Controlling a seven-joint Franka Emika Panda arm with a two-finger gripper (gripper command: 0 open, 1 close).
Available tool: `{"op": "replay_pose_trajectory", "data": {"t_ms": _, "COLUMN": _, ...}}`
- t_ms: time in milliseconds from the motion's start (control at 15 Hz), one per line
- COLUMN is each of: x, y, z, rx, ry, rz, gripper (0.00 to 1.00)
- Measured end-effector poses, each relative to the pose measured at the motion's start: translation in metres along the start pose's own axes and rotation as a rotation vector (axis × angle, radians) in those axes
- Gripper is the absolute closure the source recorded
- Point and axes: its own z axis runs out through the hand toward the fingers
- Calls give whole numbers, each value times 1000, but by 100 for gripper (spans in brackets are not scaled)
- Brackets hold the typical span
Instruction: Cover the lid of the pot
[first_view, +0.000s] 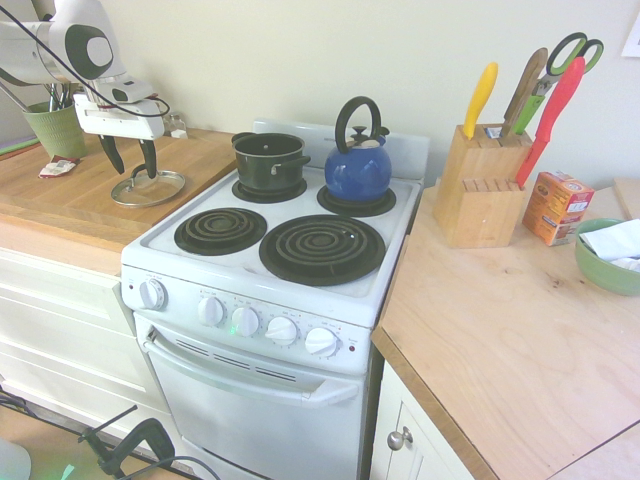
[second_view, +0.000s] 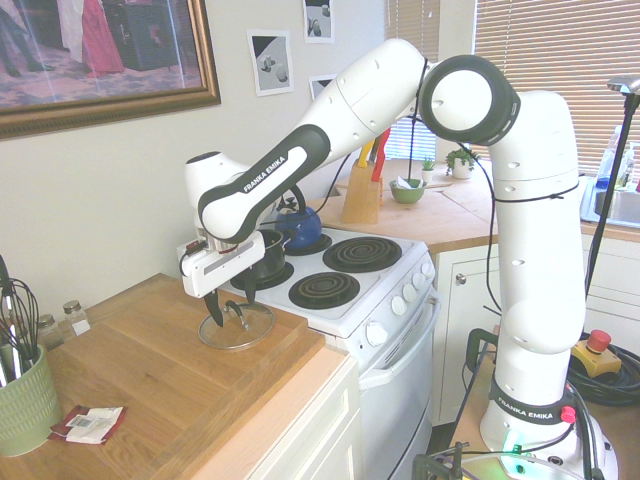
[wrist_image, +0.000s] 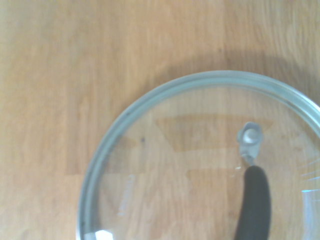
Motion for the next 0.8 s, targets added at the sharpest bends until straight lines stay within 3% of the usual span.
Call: {"op": "replay_pose_trajectory", "data": {"t_ms": 800, "x": 13, "y": -1, "z": 12, "rx": 4, "ry": -1, "rz": 124, "gripper": 100}}
